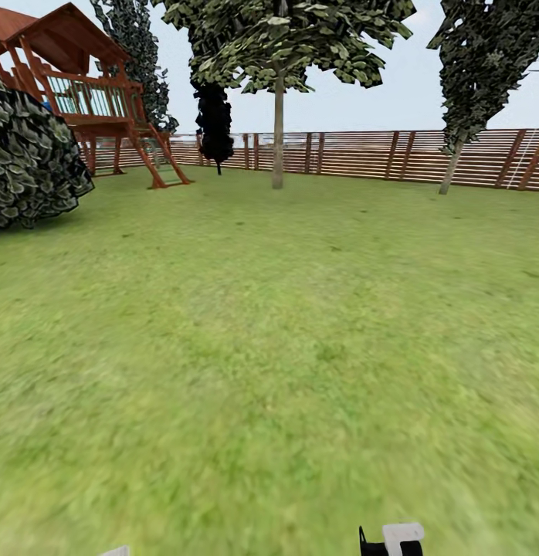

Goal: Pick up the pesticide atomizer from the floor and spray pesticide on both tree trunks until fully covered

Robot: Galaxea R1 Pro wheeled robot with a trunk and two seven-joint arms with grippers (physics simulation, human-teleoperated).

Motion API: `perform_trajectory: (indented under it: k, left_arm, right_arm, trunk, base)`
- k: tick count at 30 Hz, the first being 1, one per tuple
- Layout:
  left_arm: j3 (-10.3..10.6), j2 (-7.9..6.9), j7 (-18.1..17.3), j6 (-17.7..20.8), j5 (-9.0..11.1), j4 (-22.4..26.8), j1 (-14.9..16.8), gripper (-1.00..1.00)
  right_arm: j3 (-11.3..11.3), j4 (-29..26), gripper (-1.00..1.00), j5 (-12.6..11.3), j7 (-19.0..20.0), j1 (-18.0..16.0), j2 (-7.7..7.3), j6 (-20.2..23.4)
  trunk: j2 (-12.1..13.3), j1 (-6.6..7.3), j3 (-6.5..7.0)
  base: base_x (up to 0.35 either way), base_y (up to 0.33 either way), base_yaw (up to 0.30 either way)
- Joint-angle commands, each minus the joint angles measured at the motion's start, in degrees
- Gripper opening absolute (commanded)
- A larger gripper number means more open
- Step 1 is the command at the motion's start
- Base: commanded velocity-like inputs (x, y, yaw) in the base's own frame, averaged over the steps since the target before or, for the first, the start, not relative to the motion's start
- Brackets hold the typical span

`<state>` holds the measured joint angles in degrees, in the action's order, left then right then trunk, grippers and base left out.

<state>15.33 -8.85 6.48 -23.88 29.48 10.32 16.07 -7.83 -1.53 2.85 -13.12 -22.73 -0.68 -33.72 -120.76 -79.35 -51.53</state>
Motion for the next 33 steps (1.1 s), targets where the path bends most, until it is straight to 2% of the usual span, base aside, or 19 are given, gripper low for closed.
perform_trajectory:
  k: [1, 27, 33]
  left_arm:
    - [0.49, -0.03, 0.46, -0.10, 0.06, 0.04, 0.02, -1.00]
    - [0.49, -0.03, 0.46, -0.10, 0.06, 0.02, 0.06, -1.00]
    - [0.49, -0.03, 0.46, -0.11, 0.06, 0.04, 0.04, -1.00]
  right_arm:
    - [-0.44, 0.04, 1.00, 0.31, -0.59, -0.03, 0.00, 0.01]
    - [-0.50, 0.04, 1.00, 0.24, -0.59, -0.03, 0.06, 0.00]
    - [-0.46, 0.04, 1.00, 0.22, -0.61, -0.03, 0.06, 0.05]
  trunk:
    - [-0.02, -0.03, -0.05]
    - [-0.02, -0.03, -0.05]
    - [-0.02, -0.03, -0.05]
  base:
    - [0.339, 0.000, 0.000]
    - [0.339, 0.000, 0.000]
    - [0.339, 0.000, -0.135]
